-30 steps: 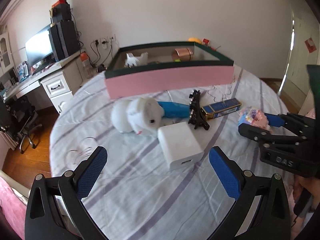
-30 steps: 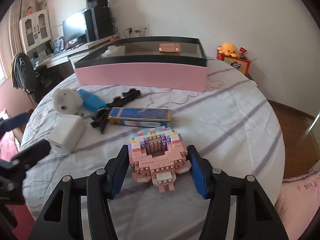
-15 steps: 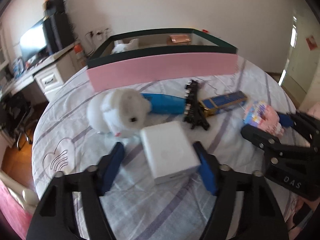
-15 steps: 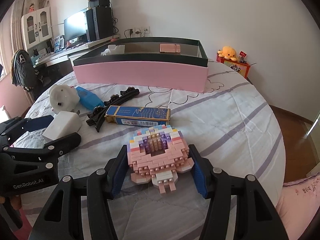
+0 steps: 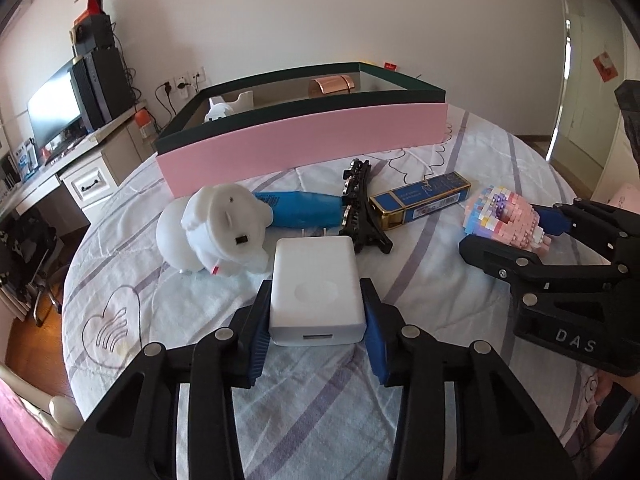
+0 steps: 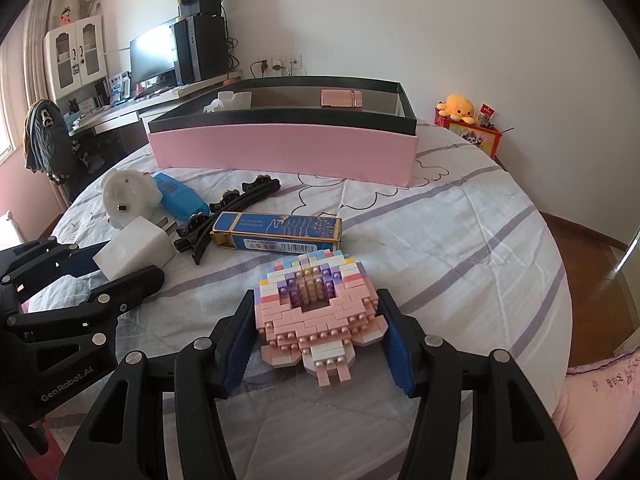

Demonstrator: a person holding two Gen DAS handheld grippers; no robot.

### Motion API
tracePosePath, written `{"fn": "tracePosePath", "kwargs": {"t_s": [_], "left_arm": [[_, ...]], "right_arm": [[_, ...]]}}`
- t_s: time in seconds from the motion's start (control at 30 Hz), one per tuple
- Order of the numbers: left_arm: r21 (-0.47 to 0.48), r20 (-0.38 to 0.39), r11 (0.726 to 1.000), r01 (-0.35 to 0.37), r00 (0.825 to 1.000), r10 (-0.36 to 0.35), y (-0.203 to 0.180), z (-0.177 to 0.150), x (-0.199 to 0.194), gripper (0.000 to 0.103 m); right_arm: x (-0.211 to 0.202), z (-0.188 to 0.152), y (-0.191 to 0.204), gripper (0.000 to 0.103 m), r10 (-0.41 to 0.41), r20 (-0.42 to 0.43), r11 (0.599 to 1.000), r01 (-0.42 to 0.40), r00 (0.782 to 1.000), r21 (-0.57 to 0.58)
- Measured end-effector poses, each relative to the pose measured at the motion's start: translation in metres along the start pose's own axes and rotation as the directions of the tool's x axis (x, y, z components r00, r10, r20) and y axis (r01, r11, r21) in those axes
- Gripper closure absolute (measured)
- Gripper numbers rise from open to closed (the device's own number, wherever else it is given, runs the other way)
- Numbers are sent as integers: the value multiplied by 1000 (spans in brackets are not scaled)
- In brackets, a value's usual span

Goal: Organize rigid objects
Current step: 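Carry charger and block figure over the pink box and lower them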

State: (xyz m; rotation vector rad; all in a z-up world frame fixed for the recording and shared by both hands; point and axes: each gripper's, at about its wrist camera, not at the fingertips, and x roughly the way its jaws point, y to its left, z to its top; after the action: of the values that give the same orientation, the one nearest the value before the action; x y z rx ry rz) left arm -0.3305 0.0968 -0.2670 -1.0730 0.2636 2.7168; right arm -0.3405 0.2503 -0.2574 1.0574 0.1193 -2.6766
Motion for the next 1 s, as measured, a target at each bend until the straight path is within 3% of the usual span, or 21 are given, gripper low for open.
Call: {"fn": "tracePosePath", "kwargs": {"t_s": [0.27,0.43,0.6,0.7,1.0], "left_arm": [[-37,-22,998,45,999,-46,10,-7,-10,62],[-50,-27,998,28,999,-29,7,-3,-5,60],[-73,-30,997,30,999,-32,8,3,2,52],[-49,-11,999,23,1000,-24,5,3,3,63],[-31,3,999,40,999,-40,8,0,-12,63]], "right_arm": [[1,1,1,45,-2,-1,1000,2,1000,-1],[1,0,0,45,-2,0,1000,2,1000,1],[1,0,0,45,-5,0,1000,5,1000,-3],[1,0,0,45,-4,0,1000,4,1000,-2],[-4,-1,-7,45,29,11,998,-29,1000,49]]}}
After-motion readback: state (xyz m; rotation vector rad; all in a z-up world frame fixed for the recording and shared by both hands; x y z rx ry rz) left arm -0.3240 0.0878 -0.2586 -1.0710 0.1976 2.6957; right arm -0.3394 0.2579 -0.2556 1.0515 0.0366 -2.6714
